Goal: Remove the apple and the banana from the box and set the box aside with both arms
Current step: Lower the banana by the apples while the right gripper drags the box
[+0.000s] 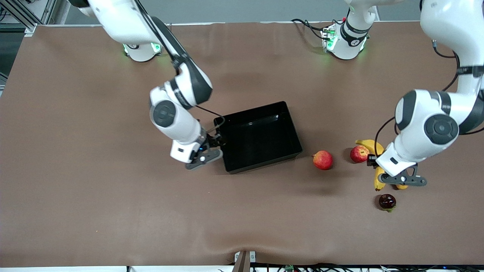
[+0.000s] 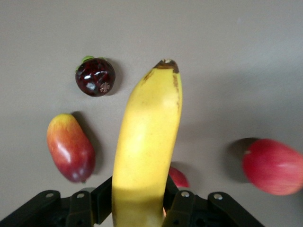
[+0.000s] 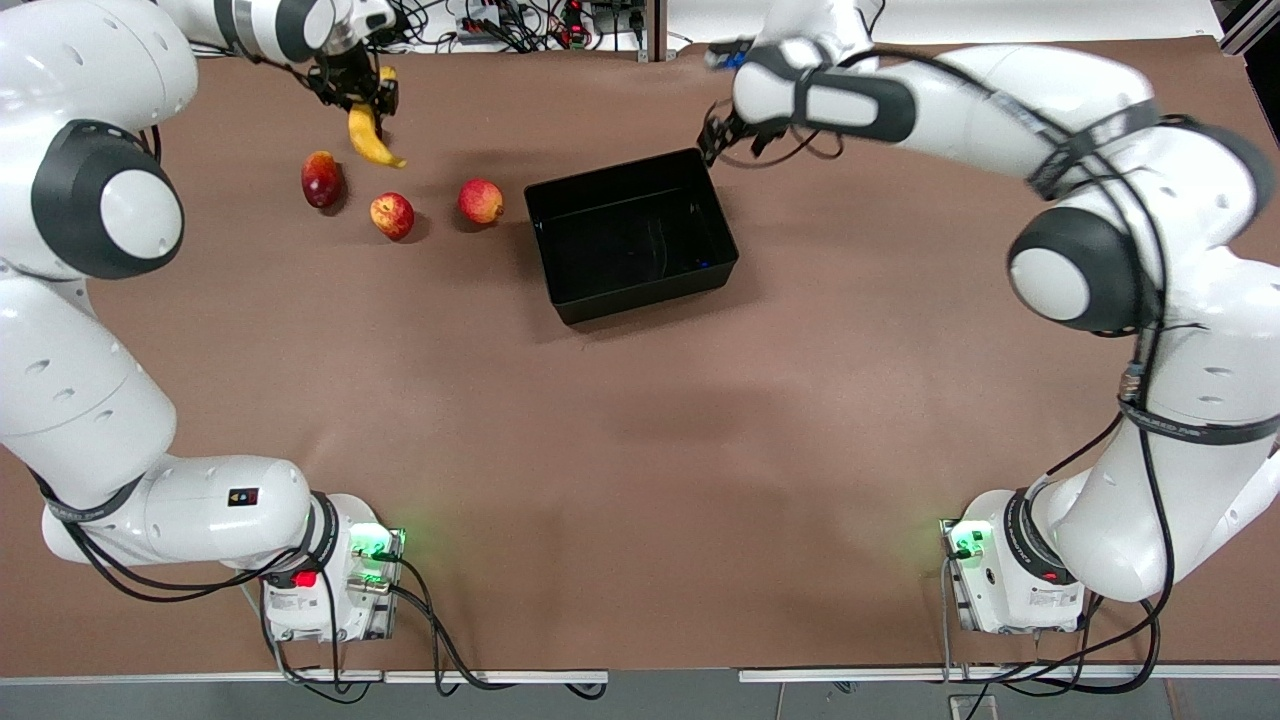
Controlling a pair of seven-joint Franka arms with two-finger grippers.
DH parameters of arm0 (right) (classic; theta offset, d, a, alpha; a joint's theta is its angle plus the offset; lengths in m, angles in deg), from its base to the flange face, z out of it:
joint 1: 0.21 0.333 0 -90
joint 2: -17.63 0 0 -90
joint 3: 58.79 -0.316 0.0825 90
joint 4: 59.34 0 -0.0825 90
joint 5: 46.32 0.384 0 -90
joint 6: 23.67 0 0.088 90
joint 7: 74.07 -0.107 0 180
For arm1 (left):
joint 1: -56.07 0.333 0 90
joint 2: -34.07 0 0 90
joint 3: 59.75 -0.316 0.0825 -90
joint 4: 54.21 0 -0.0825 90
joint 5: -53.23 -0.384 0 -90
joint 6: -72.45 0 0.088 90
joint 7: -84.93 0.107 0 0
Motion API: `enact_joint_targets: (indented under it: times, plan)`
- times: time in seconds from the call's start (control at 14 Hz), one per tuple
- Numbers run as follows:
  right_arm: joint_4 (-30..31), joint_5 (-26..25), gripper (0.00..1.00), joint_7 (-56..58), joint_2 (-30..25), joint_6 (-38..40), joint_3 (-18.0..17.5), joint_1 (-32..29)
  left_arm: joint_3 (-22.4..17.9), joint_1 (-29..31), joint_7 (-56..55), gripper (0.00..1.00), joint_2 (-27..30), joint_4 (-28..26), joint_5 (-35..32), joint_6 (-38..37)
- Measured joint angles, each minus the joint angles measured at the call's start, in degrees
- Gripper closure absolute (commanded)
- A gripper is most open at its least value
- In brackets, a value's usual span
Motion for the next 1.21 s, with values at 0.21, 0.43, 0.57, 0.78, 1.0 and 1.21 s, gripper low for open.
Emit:
enact_joint_targets:
  times: [0.21,0.43,0.57,0.78,1.0,1.21]
  plan:
    - [0.92,0.0,0.0,0.0,3.09,-1.14,0.03,1.93,-0.01,2.6,13.66,1.0,-3.31,-0.17,0.0,0.97]
    - [1.59,0.0,1.0,0.0,3.45,-1.13,0.01,2.58,0.0,7.45,26.34,1.0,-3.91,-1.97,-0.01,1.0]
    - [1.59,0.01,1.0,-0.15,3.44,-1.28,0.02,3.06,0.05,9.92,29.46,1.0,-3.68,-5.02,-0.01,2.88]
    - [1.58,0.01,1.0,-0.29,3.43,-1.71,0.27,3.09,0.07,10.48,29.61,1.0,-2.76,-12.6,-0.01,10.7]
    - [1.48,0.01,1.0,-1.16,3.08,-2.79,0.91,3.05,0.06,11.53,28.99,1.0,-0.47,-20.84,-0.01,17.48]
    - [1.78,-0.04,1.0,-1.3,0.78,-2.14,1.85,1.38,0.03,12.7,28.33,1.0,2.37,-26.89,-0.01,22.26]
